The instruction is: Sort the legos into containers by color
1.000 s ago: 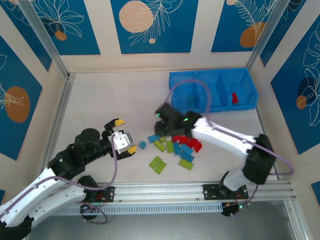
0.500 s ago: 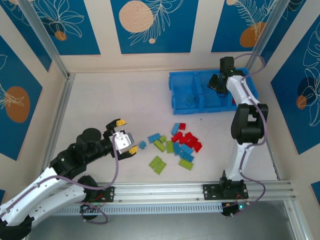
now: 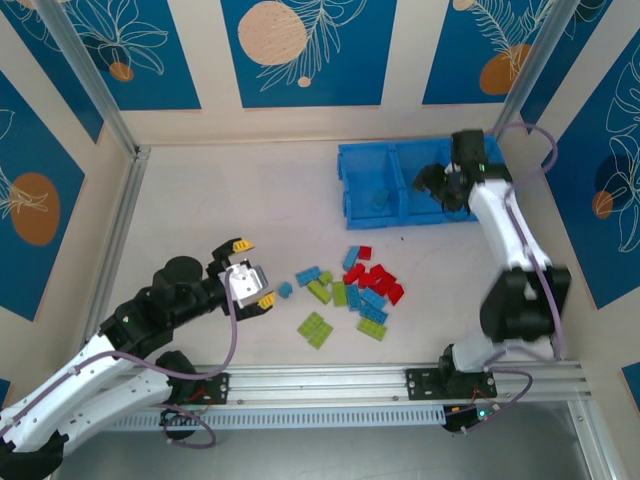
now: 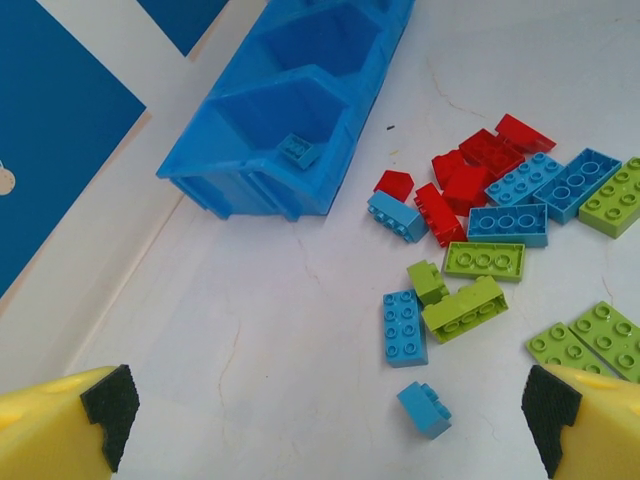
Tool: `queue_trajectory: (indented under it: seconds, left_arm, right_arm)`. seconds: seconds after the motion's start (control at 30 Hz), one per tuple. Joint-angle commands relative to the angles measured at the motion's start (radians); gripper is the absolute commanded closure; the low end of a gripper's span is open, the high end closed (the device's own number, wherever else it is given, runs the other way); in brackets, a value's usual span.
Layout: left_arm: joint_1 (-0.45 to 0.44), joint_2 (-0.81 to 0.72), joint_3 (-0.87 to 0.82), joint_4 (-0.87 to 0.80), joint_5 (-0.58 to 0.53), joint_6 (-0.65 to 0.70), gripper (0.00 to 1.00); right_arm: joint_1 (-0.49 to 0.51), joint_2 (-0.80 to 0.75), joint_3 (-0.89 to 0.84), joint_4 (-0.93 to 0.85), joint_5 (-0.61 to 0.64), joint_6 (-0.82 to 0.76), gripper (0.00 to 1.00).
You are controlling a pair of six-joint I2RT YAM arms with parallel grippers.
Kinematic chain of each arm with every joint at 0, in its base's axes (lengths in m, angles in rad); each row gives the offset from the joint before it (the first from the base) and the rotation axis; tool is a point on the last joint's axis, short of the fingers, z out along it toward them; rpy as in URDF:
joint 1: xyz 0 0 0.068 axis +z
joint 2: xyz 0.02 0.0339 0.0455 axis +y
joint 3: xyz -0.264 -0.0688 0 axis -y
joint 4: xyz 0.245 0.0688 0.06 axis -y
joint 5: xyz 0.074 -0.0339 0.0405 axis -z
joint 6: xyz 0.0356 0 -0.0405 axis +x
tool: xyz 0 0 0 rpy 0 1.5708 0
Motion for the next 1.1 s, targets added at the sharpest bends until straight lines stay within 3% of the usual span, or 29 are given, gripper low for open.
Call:
queue_trajectory:
  seconds: [0.0,0.1,0.23,0.53,0.87,1.07]
  left_arm:
    - [0.011,0.000,-0.008,0.027,0.038,0.012,0.00]
    - [0.011,0.009,-0.009,0.030,0.044,0.014,0.00]
    - [0.012,0.025,-0.004,0.023,0.049,0.012,0.00]
    - [0.012,0.033,-0.002,0.020,0.054,0.006,0.00]
    - [0.012,0.033,-0.002,0.017,0.051,0.007,0.00]
    - [0.013,0.031,-0.004,0.017,0.049,0.009,0.00]
  right_arm:
    - [0.103,-0.217,-0.247,0.036,0.029,0.095,0.31]
    - [0.188,-0.387,-0.461,0.017,0.092,0.235,0.27]
    - [0.261,-0.483,-0.633,-0.024,0.088,0.379,0.23]
    - [0.307,-0.296,-0.753,0.133,-0.056,0.440,0.22]
    - [0.296,-0.174,-0.770,0.245,-0.039,0.444,0.45]
    - [0.295,-0.198,-0.795,0.250,-0.022,0.467,0.59]
